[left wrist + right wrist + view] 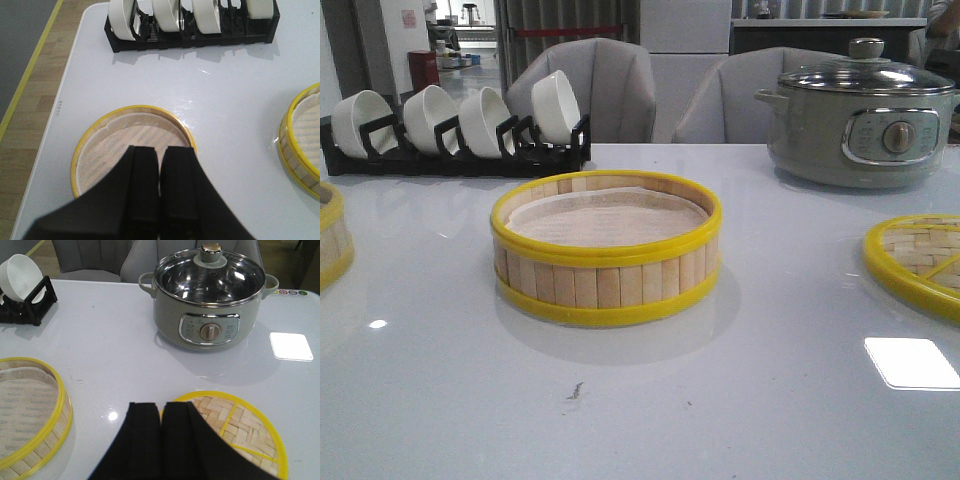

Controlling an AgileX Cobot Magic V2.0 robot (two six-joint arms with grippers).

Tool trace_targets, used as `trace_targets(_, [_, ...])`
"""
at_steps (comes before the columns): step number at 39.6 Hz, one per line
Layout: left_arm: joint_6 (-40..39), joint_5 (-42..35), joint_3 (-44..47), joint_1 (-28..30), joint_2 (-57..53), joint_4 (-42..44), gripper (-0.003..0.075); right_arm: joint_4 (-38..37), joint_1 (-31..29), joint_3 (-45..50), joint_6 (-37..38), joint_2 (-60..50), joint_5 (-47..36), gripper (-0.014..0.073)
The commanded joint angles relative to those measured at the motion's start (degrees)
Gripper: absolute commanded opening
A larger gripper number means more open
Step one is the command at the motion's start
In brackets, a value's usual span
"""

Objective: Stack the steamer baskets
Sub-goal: 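Move the left gripper down to the rim of the nearby steamer basket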

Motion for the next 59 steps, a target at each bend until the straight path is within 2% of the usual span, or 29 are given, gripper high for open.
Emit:
trace_targets(1, [0.18, -3.44, -1.82, -0.07, -0.80, -0.07, 0.0083, 0.19, -0.08, -2.39, 0.21, -0.35, -5.10, 0.0048])
trace_targets(6, [0.18, -3.44, -1.82, -0.07, -0.80, -1.17, 0.0083, 0.19, -0.08, -2.39, 0.21, -0.35, -4.81, 0.0093])
trace_targets(13, [0.18, -3.44, -1.82, -0.07, -0.80, -2.48, 0.0083, 0.14, -0.08, -2.39, 0.21, -0.35, -4.14, 0.0307])
trace_targets(17, [0.18, -3.44, -1.82, -0.07, -0.80, -2.52, 0.0083, 0.14, -0.08, -2.39, 0.21, -0.35, -4.14, 0.0378])
trace_targets(25, [0.18, -3.44, -1.82, -0.07, -0.80, -2.75, 0.0106, 0.14, -0.08, -2.39, 0.21, -0.35, -4.00, 0.0383])
trace_targets(27, [0.56, -3.68, -1.82, -0.07, -0.57, -2.75, 0.0144, 0.14, -0.08, -2.39, 0.21, -0.35, -3.94, 0.0383])
trace_targets(33, [4.56, -4.38, -1.82, -0.07, 1.00, -6.20, 0.0321, 0.14, -0.08, -2.39, 0.21, -0.35, -3.94, 0.0382])
trace_targets(36, [4.68, -4.38, -1.82, -0.07, 2.40, -9.11, 0.0368, 0.14, -0.08, -2.39, 0.21, -0.35, -3.94, 0.0382])
trace_targets(42, [5.32, -3.43, -1.82, -0.07, 6.04, -15.68, 0.0340, 0.14, -0.08, -2.39, 0.21, -0.35, -3.94, 0.0382])
trace_targets(52, [5.32, -4.42, -1.82, -0.07, 15.36, -14.54, 0.0316, 0.19, -0.08, -2.39, 0.21, -0.35, -3.56, 0.0382])
trace_targets(59, [5.32, -8.67, -1.82, -0.07, 22.02, -12.24, 0.0316, 0.19, -0.08, -2.39, 0.21, -0.35, -3.44, 0.0382])
